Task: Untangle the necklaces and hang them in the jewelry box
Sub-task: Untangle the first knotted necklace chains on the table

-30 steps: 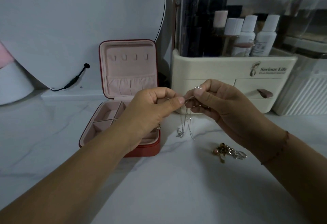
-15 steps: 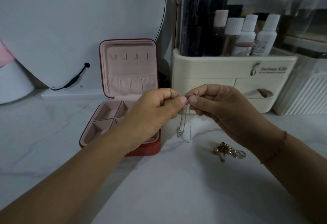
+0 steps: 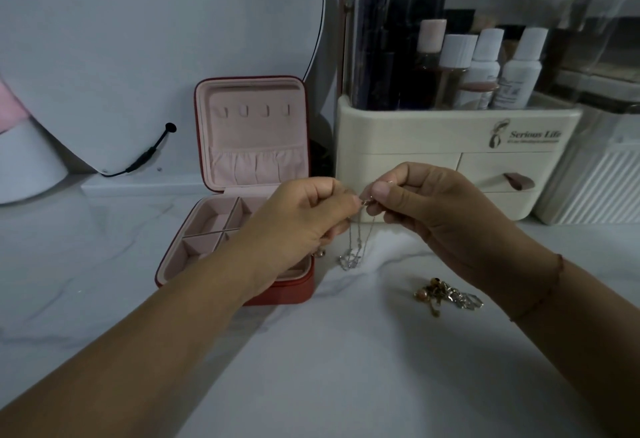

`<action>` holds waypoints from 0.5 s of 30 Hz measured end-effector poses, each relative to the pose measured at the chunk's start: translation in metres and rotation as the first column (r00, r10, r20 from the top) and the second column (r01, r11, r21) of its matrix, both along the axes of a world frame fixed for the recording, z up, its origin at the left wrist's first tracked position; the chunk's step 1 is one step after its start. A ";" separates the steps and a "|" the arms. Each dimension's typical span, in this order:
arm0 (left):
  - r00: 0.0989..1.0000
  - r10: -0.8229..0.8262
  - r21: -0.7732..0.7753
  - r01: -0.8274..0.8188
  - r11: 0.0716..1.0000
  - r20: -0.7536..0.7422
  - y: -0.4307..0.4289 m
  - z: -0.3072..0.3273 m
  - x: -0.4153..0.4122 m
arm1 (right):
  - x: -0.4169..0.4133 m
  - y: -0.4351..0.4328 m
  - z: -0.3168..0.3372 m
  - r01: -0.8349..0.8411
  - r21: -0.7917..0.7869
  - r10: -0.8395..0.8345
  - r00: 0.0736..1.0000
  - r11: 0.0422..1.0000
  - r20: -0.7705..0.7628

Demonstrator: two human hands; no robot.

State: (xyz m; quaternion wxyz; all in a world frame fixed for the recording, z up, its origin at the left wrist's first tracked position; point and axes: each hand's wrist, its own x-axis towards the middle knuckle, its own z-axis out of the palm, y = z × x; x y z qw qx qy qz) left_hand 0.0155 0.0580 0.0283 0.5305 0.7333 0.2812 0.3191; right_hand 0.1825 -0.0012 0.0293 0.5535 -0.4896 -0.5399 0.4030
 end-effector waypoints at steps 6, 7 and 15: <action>0.998 0.061 0.170 -0.058 0.984 -0.012 0.000 -0.004 0.003 | 0.001 0.000 0.001 -0.019 -0.023 0.017 0.997 1.000 -0.077; 0.998 0.064 0.180 -0.062 0.982 -0.007 0.000 -0.004 0.002 | 0.000 0.000 0.001 -0.021 -0.025 0.019 0.997 0.999 -0.071; 0.994 0.111 0.178 -0.108 0.978 -0.004 0.004 -0.005 0.002 | -0.001 0.001 -0.002 -0.058 -0.052 0.053 0.994 0.997 -0.090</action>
